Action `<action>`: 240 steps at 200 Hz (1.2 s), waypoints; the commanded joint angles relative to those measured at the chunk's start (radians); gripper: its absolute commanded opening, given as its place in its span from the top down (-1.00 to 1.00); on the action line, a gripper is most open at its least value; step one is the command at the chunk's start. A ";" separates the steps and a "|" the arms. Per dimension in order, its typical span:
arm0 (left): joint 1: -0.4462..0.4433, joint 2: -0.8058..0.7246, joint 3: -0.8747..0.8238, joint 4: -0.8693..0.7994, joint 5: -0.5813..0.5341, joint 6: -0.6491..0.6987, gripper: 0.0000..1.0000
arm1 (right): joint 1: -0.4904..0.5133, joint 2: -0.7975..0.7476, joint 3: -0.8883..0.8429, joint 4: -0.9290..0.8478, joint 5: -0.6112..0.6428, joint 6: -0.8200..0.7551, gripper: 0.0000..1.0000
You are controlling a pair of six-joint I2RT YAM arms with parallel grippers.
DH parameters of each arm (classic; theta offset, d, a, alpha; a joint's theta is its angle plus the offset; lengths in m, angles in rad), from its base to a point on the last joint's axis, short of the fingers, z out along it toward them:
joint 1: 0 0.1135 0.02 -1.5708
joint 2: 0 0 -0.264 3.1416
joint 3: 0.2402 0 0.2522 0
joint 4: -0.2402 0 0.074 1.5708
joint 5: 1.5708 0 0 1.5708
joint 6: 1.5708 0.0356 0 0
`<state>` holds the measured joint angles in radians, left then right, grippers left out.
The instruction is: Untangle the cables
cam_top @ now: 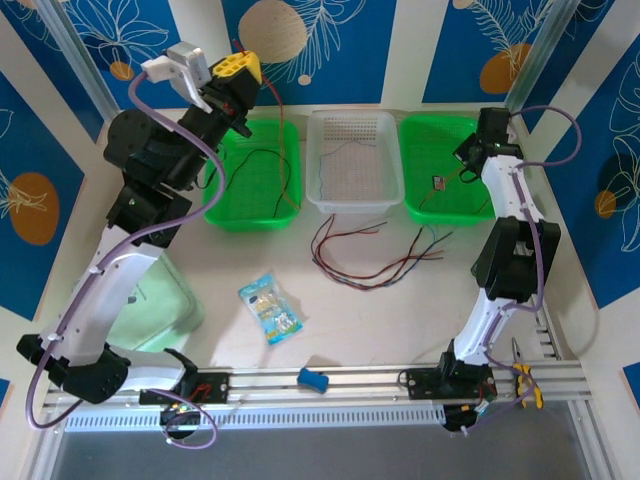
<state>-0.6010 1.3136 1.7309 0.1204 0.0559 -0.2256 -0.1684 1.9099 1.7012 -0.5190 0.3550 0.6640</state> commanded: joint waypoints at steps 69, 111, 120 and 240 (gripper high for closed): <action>-0.157 0.148 0.145 0.065 0.001 0.067 1.00 | -0.065 0.208 0.121 -0.135 -0.407 0.087 0.75; -0.188 0.174 0.153 0.100 -0.024 0.075 1.00 | -0.065 0.134 0.052 -0.107 -0.322 0.087 -0.24; -0.189 0.180 0.156 0.104 -0.023 0.069 1.00 | -0.069 0.111 0.036 -0.091 -0.317 0.090 -0.33; -0.237 0.452 0.409 0.129 0.017 0.058 1.00 | -0.013 -0.339 -0.269 0.034 -0.315 0.068 -0.87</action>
<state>-0.8261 1.6917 2.0140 0.1970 0.0525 -0.1741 -0.2024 1.6680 1.5063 -0.5182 0.0624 0.7341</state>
